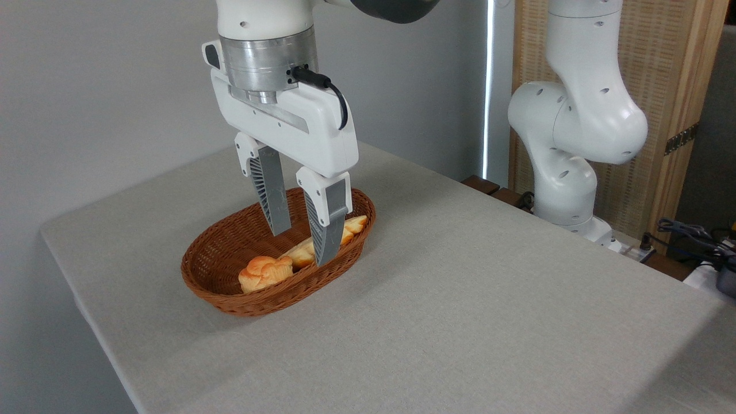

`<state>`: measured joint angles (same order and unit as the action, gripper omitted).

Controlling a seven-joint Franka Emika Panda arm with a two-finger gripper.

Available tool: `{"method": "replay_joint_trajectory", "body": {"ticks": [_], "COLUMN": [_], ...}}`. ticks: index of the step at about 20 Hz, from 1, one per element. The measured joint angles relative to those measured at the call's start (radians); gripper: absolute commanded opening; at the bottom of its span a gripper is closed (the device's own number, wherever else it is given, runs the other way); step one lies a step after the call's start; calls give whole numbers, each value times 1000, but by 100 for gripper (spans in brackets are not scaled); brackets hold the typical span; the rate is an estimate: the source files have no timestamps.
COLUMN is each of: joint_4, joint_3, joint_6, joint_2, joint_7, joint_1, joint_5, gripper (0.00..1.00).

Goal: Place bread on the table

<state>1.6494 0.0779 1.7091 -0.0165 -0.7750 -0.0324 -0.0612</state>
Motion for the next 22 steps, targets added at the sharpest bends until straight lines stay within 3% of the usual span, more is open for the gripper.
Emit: {"method": "replay_joint_trajectory", "body": {"ticks": [5,13,22], "joint_4": [-2,-15,-22], "joint_3": [34,32,34], "joint_6": [-2,-59,-60], "joint_2": [2,19,21], "joint_7": [1,2,1], "joint_1": [1,-7,-8], "joint_5": [-36,-70,-73], "gripper": [100,100,100]}}
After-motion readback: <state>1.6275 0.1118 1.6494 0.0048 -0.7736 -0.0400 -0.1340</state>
